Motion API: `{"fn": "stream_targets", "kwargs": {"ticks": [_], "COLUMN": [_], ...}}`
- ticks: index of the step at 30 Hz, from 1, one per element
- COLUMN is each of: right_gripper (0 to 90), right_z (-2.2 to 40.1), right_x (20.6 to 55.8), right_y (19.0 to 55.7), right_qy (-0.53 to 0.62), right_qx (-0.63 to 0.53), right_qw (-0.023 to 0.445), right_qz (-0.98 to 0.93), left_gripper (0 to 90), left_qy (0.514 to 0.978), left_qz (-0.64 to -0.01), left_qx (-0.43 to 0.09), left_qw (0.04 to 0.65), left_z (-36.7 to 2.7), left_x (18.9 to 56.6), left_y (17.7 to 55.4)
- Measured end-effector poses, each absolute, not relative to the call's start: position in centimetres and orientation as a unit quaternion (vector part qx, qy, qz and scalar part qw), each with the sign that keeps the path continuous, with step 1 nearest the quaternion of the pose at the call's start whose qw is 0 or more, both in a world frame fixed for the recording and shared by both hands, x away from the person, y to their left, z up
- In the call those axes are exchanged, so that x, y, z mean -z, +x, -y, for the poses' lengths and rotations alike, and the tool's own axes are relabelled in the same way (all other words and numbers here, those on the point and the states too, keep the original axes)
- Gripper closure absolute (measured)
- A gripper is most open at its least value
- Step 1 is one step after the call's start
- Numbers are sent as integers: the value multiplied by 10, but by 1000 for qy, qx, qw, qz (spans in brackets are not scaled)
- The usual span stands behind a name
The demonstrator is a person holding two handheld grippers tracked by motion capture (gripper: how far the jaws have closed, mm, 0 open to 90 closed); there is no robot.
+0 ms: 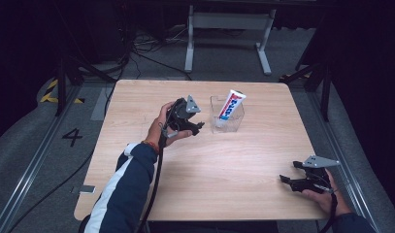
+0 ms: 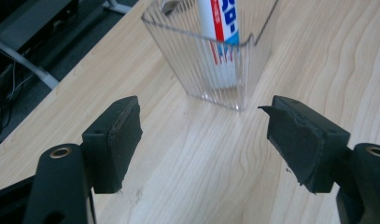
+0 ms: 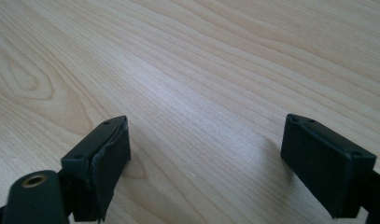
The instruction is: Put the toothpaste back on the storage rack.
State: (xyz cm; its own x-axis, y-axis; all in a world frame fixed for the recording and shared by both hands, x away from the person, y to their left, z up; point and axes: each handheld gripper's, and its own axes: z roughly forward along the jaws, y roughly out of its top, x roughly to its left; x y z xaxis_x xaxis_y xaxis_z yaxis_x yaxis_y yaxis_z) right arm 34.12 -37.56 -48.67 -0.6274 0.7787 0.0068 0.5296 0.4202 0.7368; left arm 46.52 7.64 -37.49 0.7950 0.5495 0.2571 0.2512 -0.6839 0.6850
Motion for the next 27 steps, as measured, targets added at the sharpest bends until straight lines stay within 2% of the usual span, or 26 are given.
{"fn": "stream_targets", "kwargs": {"ticks": [27], "right_gripper": [160], "right_z": [376], "right_x": [487], "right_y": [341], "right_qy": [396], "right_qx": [-364], "right_qw": [171], "right_qz": [-825], "left_gripper": [254], "left_qy": [907], "left_qz": [-224], "left_qx": [-224], "left_qw": [277], "left_z": [-129], "left_x": [410], "left_y": [419]}}
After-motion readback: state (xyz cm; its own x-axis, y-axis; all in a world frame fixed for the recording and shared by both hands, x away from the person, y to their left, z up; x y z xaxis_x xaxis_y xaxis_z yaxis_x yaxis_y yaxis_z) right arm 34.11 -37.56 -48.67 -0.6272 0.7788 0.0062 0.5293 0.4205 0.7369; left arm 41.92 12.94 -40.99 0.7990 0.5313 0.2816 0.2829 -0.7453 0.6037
